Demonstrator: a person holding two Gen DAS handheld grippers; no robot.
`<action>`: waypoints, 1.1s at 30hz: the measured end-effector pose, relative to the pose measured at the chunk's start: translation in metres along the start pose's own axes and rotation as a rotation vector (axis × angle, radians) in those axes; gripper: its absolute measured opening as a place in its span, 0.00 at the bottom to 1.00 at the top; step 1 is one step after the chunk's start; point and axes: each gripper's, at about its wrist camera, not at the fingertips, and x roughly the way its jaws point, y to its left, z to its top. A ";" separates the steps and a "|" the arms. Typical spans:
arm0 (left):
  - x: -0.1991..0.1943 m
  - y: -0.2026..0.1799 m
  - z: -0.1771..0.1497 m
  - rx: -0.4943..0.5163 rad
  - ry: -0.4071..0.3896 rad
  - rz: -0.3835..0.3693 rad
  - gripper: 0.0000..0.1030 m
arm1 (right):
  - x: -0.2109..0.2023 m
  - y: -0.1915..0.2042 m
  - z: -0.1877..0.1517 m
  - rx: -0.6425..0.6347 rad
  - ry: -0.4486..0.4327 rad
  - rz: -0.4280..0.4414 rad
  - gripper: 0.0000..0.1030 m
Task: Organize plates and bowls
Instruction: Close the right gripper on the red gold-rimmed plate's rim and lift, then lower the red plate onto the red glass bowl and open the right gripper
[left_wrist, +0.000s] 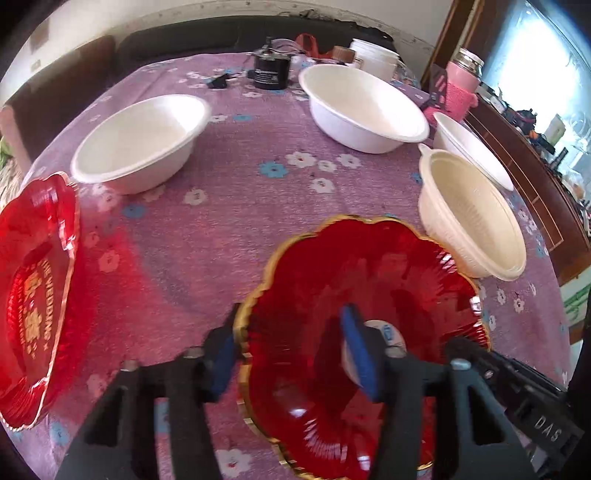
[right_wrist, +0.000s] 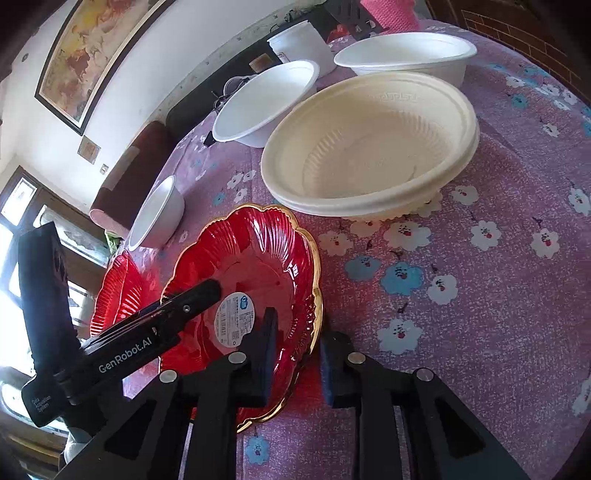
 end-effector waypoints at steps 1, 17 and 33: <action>-0.004 0.006 -0.001 -0.026 -0.001 -0.017 0.34 | -0.003 -0.002 -0.001 0.003 -0.006 0.005 0.14; -0.132 0.073 0.000 -0.167 -0.298 0.022 0.28 | -0.027 0.097 0.017 -0.154 -0.051 0.153 0.11; -0.111 0.235 -0.016 -0.439 -0.239 0.220 0.28 | 0.106 0.256 0.005 -0.379 0.142 0.160 0.11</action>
